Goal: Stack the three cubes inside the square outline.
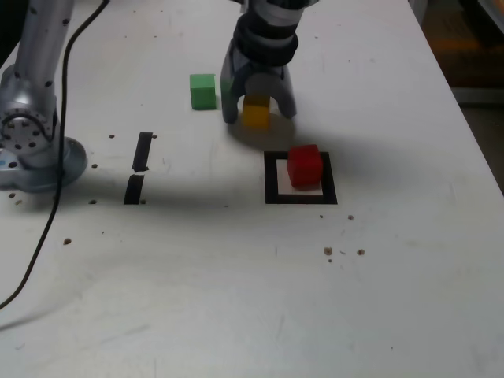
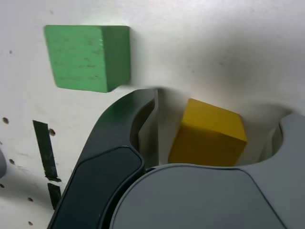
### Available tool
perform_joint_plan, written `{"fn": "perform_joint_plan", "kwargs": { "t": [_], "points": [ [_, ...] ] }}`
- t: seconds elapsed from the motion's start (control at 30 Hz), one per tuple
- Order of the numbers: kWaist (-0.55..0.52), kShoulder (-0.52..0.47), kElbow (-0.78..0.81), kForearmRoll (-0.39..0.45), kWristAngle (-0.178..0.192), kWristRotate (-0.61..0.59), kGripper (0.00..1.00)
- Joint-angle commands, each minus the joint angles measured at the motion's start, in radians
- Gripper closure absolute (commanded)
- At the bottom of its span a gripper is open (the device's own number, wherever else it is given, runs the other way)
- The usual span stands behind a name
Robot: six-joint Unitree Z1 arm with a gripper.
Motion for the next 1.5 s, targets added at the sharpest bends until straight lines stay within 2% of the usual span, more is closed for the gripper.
{"fn": "perform_joint_plan", "kwargs": {
  "t": [0.0, 0.23, 0.33, 0.57, 0.8, 0.9, 1.07, 1.17, 1.23, 1.37, 1.47],
  "points": [
    [0.002, 0.004, 0.000, -0.004, -0.004, 0.004, 0.23],
    [0.003, 0.002, 0.001, -0.009, -0.006, 0.003, 0.49],
    [0.004, 0.005, 0.001, -0.010, -0.006, 0.004, 0.56],
    [0.005, -0.002, -0.013, -0.003, -0.016, 0.024, 0.59],
    [0.001, -0.068, -0.022, 0.033, -0.013, 0.012, 0.71],
    [-0.016, -0.111, -0.063, 0.098, -0.018, -0.005, 0.73],
    [-0.096, -0.184, -0.195, 0.269, -0.029, -0.075, 0.75],
    [-0.151, -0.197, -0.264, 0.341, -0.048, -0.128, 0.75],
    [-0.184, -0.193, -0.291, 0.364, -0.073, -0.162, 0.75],
    [-0.241, -0.168, -0.316, 0.372, -0.122, -0.218, 0.75],
    [-0.279, -0.145, -0.331, 0.369, -0.137, -0.251, 0.75]
  ]
}}
